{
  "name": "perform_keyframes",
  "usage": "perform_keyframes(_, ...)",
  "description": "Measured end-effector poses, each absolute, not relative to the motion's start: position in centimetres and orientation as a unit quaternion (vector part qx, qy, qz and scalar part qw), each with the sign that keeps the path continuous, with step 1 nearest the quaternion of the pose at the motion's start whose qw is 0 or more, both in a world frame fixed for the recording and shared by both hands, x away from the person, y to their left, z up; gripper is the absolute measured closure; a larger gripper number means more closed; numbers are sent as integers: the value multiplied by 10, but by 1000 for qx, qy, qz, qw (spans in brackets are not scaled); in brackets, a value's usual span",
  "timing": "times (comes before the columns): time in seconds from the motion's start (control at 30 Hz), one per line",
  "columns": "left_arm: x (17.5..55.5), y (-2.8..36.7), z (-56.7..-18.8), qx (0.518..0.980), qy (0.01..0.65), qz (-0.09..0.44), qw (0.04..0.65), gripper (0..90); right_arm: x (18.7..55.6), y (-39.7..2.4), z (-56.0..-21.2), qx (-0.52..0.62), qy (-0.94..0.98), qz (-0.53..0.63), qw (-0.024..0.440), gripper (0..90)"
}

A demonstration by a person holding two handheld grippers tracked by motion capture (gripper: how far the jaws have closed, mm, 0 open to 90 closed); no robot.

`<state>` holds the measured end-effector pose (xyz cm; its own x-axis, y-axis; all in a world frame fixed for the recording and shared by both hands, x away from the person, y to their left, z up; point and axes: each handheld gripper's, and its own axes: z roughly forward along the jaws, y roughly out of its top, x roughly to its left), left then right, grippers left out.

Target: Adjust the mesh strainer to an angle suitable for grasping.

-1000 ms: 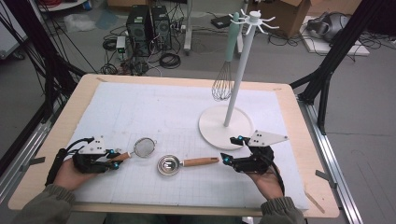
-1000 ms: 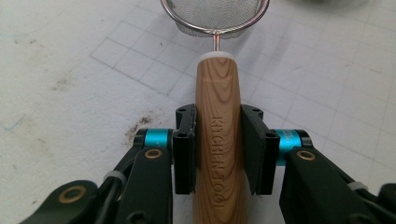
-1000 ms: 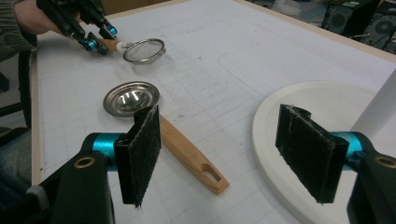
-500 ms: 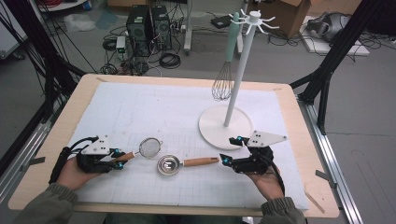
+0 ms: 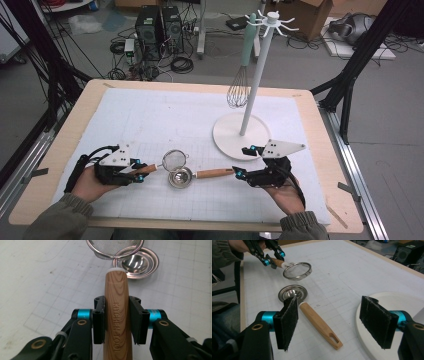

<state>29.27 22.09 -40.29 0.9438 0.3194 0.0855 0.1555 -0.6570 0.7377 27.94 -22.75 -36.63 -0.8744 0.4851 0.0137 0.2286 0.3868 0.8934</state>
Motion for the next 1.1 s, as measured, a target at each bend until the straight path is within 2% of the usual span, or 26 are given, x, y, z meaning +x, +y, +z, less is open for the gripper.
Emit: perform_keyframes(1.1,287,160,-392,915,66,67,391,677,272,-215,-358,172,843,501,99,302)
